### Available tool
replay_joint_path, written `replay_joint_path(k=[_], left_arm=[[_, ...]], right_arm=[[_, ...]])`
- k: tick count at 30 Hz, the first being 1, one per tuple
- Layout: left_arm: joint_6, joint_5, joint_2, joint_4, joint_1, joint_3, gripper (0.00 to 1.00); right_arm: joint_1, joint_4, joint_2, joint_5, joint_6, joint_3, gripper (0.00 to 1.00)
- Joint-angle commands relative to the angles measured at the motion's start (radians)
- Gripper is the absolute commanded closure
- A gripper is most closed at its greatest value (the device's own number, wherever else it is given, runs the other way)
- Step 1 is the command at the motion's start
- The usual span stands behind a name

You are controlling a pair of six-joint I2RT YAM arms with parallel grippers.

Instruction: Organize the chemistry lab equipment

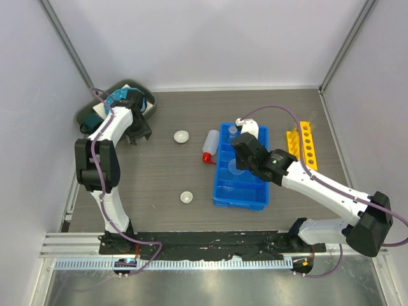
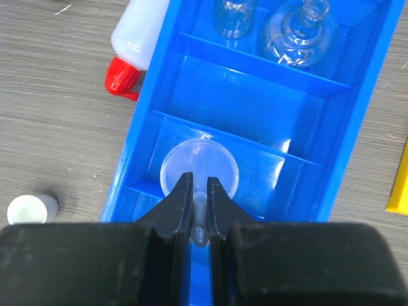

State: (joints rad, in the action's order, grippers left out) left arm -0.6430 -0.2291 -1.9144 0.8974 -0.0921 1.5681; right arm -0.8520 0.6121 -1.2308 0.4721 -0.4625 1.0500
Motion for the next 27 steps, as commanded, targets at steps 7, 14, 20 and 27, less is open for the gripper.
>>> replay_joint_path(k=[7,14,20,27], left_arm=[[0.023,0.054,-0.018,-0.078,0.08,0.038,0.5],[0.032,0.077,-0.038,-0.098,0.089,0.043,0.51],[0.04,0.093,-0.052,-0.097,0.12,0.072,0.53],[0.04,0.112,-0.044,-0.097,0.12,0.093,0.55]], right_arm=[[0.044,-0.072,-0.013,-0.035,0.038,-0.01,0.99],[0.054,-0.115,-0.068,-0.064,0.03,-0.028,0.99],[0.053,-0.144,-0.114,-0.09,0.013,-0.041,0.99],[0.05,-0.186,-0.134,-0.147,-0.013,-0.07,0.99]])
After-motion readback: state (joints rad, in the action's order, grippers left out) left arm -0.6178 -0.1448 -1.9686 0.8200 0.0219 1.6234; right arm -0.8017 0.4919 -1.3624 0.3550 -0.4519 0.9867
